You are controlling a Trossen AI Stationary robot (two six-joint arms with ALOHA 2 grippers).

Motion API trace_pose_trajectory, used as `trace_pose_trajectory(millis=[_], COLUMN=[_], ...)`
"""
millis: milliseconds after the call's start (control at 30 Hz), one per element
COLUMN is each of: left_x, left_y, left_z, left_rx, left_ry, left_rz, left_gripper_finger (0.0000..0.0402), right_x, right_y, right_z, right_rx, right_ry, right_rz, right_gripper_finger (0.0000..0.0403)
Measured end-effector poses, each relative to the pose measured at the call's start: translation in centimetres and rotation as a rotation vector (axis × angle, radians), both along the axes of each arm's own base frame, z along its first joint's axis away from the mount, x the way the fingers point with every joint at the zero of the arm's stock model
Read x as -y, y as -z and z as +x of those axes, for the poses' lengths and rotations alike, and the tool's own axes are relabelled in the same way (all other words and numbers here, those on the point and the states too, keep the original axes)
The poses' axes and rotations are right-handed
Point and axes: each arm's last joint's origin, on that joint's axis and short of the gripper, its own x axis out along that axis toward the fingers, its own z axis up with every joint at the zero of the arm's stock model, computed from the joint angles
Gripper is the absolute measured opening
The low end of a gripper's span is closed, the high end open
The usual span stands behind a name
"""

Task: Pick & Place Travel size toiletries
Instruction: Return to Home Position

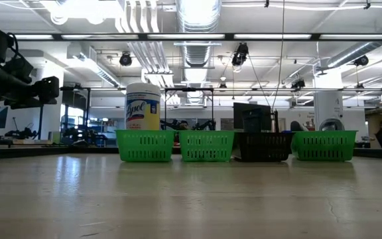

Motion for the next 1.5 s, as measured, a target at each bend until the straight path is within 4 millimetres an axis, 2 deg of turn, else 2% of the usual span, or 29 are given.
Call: trace_pose_trajectory(millis=[100, 167, 300, 367, 467, 567, 700, 833, 1033, 1167, 1300, 1500], left_x=[0.0, 0.0, 0.0, 0.0, 0.0, 0.0, 0.0, 0.0, 0.0, 0.0, 0.0, 0.0], left_y=[0.0, 0.0, 0.0, 0.0, 0.0, 0.0, 0.0, 0.0, 0.0, 0.0, 0.0, 0.0], left_z=[0.0, 0.0, 0.0, 0.0, 0.0, 0.0, 0.0, 0.0, 0.0, 0.0, 0.0, 0.0], left_rx=[0.0, 0.0, 0.0, 0.0, 0.0, 0.0, 0.0, 0.0, 0.0, 0.0, -0.001, 0.0], left_ry=[0.0, 0.0, 0.0, 0.0, 0.0, 0.0, 0.0, 0.0, 0.0, 0.0, 0.0, 0.0], left_rz=[0.0, 0.0, -0.001, -0.001, -0.001, -0.001, -0.001, -0.001, -0.002, -0.002, -0.003, -0.003], left_gripper_finger=[0.0204, 0.0204, 0.0204, 0.0204, 0.0204, 0.0204, 0.0204, 0.0204, 0.0204, 0.0204, 0.0204, 0.0204], right_x=[-0.6, -0.1, 1.6, 1.8, 1.5, 1.5, 2.5, 3.0, 3.6, 4.3, 4.6, 4.6], right_y=[1.3, 2.7, 7.3, 9.5, 11.6, 13.0, 14.7, 16.4, 19.1, 21.8, 23.4, 23.5], right_z=[-1.3, -1.4, -0.9, -0.7, -0.6, -0.6, -0.9, -1.3, -1.6, -1.6, -1.6, -1.5], right_rx=[0.076, 0.095, 0.08, 0.107, 0.173, 0.2, 0.188, 0.191, 0.216, 0.242, 0.305, 0.244], right_ry=[0.304, 0.392, 0.379, 0.319, 0.221, 0.128, 0.06, 0.11, 0.295, 0.307, 0.293, 0.313], right_rz=[0.028, 0.037, 0.071, 0.067, 0.022, -0.022, 0.007, 0.056, 0.091, 0.183, 0.184, 0.18], right_gripper_finger=[0.0204, 0.0201, 0.0192, 0.0186, 0.0177, 0.0168, 0.0156, 0.0144, 0.0125, 0.0113, 0.01, 0.0079])
